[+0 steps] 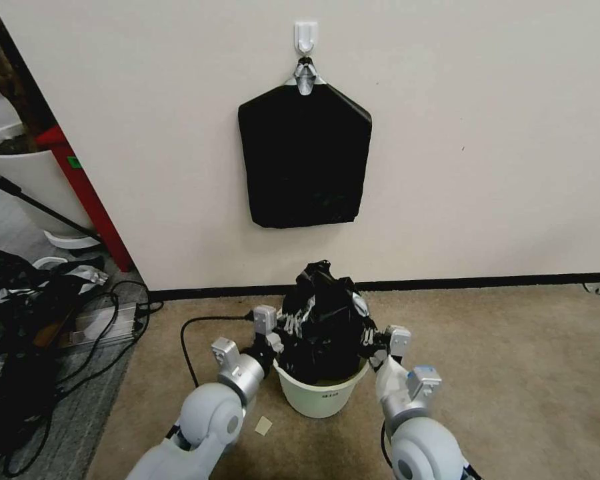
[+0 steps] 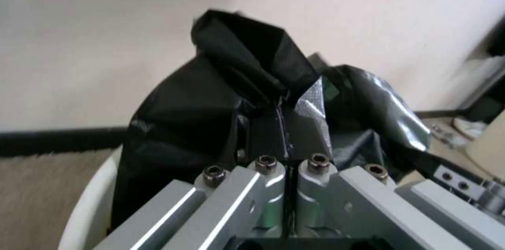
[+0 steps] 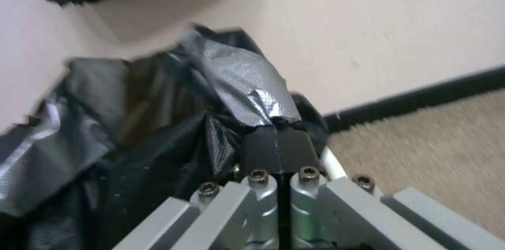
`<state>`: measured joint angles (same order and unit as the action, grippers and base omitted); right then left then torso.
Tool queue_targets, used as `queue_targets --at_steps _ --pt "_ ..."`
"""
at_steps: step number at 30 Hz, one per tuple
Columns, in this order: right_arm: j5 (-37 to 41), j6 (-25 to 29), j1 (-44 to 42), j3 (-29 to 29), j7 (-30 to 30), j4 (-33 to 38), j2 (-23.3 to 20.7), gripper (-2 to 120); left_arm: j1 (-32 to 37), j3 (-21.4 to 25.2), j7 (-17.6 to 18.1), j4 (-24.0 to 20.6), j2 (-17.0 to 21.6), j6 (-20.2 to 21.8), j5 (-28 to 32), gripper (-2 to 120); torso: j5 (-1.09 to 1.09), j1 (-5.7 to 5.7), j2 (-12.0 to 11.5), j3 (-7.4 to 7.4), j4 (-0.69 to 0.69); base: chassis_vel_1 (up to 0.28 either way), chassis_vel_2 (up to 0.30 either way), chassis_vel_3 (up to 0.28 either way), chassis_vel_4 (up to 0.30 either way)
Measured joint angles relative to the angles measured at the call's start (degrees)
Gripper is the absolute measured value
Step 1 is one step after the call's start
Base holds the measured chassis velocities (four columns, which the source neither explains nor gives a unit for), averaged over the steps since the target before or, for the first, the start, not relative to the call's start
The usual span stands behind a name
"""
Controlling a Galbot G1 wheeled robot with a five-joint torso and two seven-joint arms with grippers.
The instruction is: Place a trash bag onto the trash bin.
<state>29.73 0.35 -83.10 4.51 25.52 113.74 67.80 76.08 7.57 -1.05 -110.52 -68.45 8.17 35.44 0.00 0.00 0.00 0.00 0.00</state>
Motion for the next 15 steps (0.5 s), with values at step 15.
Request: queue_targets --at_steps 15 --pt "2.1 -0.8 -8.4 -4.0 18.1 15.4 -6.0 0 9.9 -2.6 20.3 -17.0 8.2 4.3 -0.8 0 -0.01 0.00 0.0 0.00 0.00 0.000 0.000 0.000 0.000"
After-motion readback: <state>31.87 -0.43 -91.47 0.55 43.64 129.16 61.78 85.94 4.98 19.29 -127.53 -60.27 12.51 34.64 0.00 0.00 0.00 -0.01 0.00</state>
